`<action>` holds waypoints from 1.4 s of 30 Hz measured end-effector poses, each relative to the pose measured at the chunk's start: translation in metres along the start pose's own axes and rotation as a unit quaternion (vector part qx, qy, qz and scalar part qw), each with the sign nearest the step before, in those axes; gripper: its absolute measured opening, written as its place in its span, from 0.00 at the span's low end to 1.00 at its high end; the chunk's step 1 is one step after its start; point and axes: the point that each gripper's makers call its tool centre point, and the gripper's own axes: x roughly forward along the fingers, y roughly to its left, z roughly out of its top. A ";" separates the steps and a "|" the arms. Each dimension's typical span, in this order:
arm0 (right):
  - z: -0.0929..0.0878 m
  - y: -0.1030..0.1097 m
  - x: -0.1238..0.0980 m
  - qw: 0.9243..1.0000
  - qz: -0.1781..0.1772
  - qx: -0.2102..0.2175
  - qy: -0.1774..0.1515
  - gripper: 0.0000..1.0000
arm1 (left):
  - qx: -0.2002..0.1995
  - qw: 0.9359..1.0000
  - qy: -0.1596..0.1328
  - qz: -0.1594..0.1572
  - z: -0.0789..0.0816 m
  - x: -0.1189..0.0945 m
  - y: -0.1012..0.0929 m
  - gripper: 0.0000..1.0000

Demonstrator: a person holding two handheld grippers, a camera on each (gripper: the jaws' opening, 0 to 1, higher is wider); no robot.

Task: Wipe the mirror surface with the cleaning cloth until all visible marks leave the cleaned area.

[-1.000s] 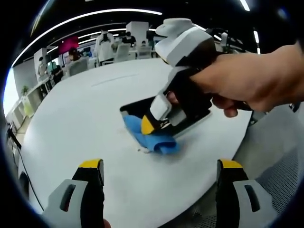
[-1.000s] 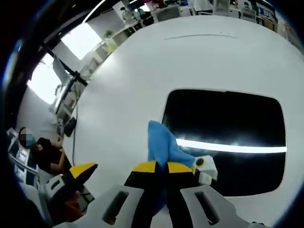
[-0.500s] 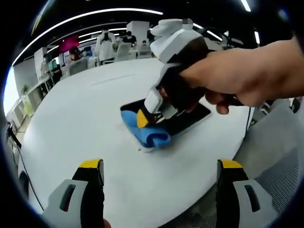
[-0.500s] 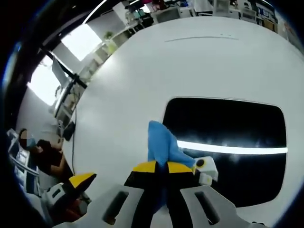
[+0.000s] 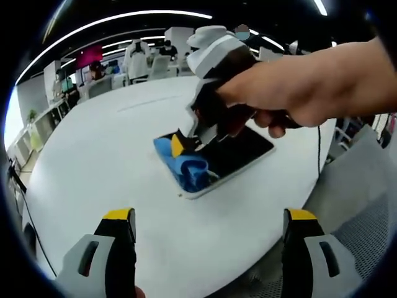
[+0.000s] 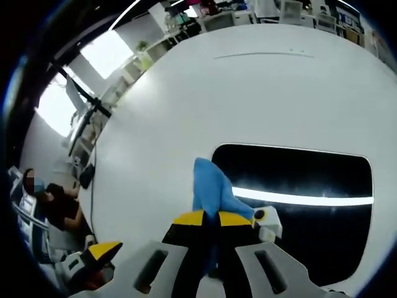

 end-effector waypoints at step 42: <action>0.053 -0.017 0.023 1.000 -0.002 -0.020 0.008 0.02 | -0.001 1.000 -0.011 0.015 0.005 -0.001 0.005 0.99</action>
